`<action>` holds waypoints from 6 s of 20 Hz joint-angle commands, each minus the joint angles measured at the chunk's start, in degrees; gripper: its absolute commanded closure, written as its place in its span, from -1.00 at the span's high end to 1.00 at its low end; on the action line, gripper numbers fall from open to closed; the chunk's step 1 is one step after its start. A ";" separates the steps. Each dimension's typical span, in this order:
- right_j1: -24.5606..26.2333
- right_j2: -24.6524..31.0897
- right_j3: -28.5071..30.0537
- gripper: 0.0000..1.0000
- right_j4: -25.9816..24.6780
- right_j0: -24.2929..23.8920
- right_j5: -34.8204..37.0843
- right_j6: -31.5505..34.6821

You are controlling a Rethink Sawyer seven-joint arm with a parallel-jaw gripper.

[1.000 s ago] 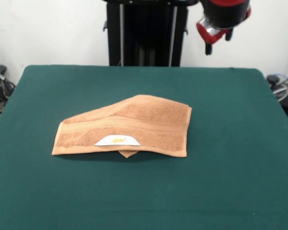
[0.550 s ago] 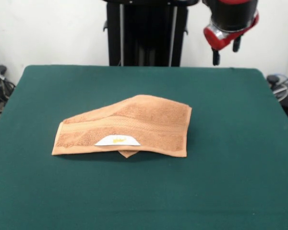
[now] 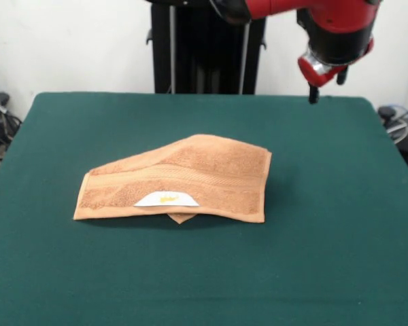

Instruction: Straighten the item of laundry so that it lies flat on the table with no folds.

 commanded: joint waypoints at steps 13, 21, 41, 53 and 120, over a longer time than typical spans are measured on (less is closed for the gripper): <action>4.57 -5.04 -2.53 1.00 5.64 0.92 -1.64 15.61; 5.07 -5.52 -5.74 1.00 5.68 0.42 3.34 12.77; 0.94 -4.97 -0.34 1.00 6.20 -5.70 1.22 8.91; 2.16 -4.16 -1.29 1.00 3.83 -10.42 2.34 5.87; 21.50 -2.27 -21.98 1.00 4.01 -6.82 3.33 6.19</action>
